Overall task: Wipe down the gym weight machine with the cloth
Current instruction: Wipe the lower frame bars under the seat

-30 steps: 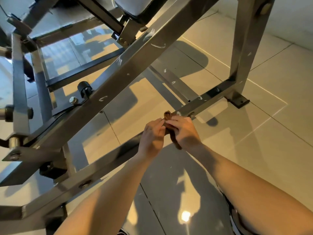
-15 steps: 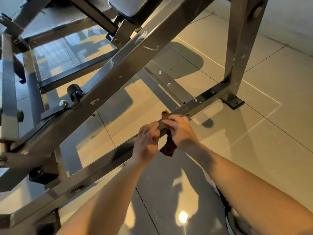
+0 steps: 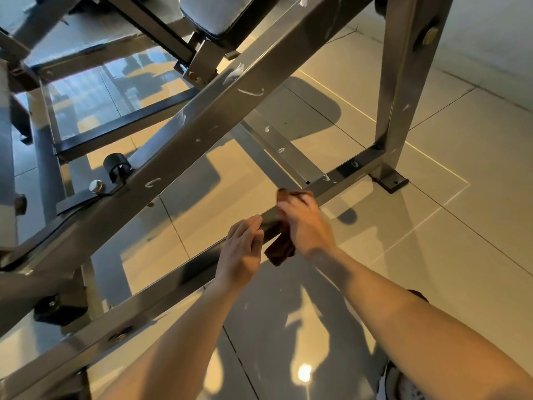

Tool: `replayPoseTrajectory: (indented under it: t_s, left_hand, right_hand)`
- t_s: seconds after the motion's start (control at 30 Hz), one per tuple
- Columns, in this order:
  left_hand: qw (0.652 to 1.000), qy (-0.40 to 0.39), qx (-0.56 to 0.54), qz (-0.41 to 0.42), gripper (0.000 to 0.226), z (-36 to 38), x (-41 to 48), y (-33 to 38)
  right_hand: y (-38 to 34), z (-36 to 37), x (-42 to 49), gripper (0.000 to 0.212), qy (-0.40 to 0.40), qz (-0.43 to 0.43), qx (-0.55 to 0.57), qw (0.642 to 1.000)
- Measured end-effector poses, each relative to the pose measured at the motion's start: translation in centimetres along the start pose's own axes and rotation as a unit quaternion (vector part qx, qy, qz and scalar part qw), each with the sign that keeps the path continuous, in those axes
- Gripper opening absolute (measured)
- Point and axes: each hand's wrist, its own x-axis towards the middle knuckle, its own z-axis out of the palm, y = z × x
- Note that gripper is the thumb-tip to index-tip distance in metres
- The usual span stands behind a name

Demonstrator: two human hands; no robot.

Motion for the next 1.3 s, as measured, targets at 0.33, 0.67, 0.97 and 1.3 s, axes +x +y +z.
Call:
replayPoseTrajectory:
  t_s: [0.33, 0.67, 0.97, 1.3]
  left_hand:
    - [0.998, 0.036, -0.049, -0.019, 0.049, 0.3, 0.4, 0.8]
    - [0.999, 0.007, -0.011, -0.037, 0.038, 0.3, 0.4, 0.3]
    - [0.998, 0.009, -0.026, -0.054, 0.039, 0.3, 0.5, 0.7]
    - [0.997, 0.026, -0.034, -0.061, 0.038, 0.2, 0.5, 1.0]
  right_hand:
    - [-2.8, 2.4, -1.5, 0.023, -0.014, -0.081, 0.063, 0.995]
    - [0.8, 1.1, 1.5, 0.029, 0.043, 0.048, 0.048, 0.997]
    - [-0.1, 0.9, 0.5, 0.046, -0.013, -0.058, 0.078, 0.995]
    - [-2.0, 2.9, -1.5, 0.058, -0.028, -0.06, 0.044, 0.997]
